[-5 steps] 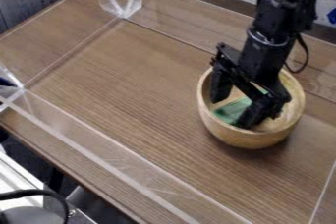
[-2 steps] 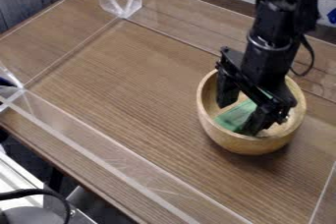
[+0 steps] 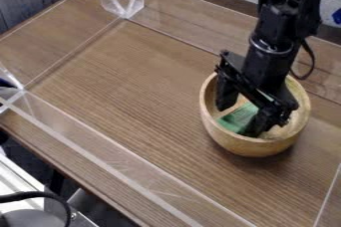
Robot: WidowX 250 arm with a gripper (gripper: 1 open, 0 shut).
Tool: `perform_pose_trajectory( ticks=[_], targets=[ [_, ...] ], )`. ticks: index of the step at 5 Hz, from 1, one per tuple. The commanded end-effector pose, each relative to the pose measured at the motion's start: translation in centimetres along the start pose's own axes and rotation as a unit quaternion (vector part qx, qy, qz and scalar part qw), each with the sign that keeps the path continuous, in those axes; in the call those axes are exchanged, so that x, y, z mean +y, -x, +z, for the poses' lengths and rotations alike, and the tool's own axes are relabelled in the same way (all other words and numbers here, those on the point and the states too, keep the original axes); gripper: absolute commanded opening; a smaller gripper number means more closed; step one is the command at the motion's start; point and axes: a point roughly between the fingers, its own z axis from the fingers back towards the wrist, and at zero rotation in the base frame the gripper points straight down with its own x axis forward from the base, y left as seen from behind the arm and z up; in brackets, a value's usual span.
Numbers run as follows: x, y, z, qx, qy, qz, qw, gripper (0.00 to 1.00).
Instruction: Remove the green block from inside the brown bowl and put it on the table
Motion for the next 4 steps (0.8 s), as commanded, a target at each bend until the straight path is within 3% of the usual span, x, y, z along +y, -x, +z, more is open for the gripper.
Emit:
perform_pose_trajectory(
  ticks=[1,2,4],
  targets=[
    [0.6,-0.6,1.7,-0.043,0.020,0.027,0.9985,1.00],
    [1.0,-0.2,1.9,-0.055,0.038,0.048,0.9966,1.00],
    [1.7,-0.9,1.5,-0.055,0.034,0.053,0.9965,1.00]
  ],
)
